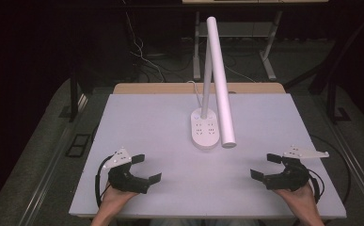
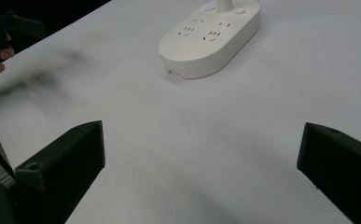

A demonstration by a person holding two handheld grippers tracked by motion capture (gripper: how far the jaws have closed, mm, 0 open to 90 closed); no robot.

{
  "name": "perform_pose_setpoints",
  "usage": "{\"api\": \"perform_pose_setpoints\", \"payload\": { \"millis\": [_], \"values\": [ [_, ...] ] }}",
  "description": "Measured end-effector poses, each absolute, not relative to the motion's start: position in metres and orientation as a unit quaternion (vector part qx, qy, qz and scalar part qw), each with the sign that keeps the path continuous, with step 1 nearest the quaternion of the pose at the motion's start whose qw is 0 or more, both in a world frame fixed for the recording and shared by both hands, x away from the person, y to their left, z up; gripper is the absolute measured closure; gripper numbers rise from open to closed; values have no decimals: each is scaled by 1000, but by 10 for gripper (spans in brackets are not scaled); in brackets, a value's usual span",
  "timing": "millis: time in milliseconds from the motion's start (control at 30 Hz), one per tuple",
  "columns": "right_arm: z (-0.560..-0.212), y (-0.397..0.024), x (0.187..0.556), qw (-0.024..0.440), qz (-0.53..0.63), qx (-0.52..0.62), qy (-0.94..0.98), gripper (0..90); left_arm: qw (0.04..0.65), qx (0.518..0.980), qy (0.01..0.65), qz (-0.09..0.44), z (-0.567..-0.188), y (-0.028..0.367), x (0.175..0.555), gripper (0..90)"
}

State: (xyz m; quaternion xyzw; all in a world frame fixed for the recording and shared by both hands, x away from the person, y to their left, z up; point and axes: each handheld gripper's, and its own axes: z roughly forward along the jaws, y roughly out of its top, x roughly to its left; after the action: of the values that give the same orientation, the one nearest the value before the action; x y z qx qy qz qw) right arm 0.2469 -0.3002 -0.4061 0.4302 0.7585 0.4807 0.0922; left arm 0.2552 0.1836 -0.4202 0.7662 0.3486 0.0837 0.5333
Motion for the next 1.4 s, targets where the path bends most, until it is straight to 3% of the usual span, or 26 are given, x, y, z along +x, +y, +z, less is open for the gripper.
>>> {"api": "perform_pose_setpoints", "payload": {
  "millis": [1400],
  "values": [
    [-412,-299,247,82,463,429,771,2,498,796,336,76,-403,175,270,0]
  ]
}}
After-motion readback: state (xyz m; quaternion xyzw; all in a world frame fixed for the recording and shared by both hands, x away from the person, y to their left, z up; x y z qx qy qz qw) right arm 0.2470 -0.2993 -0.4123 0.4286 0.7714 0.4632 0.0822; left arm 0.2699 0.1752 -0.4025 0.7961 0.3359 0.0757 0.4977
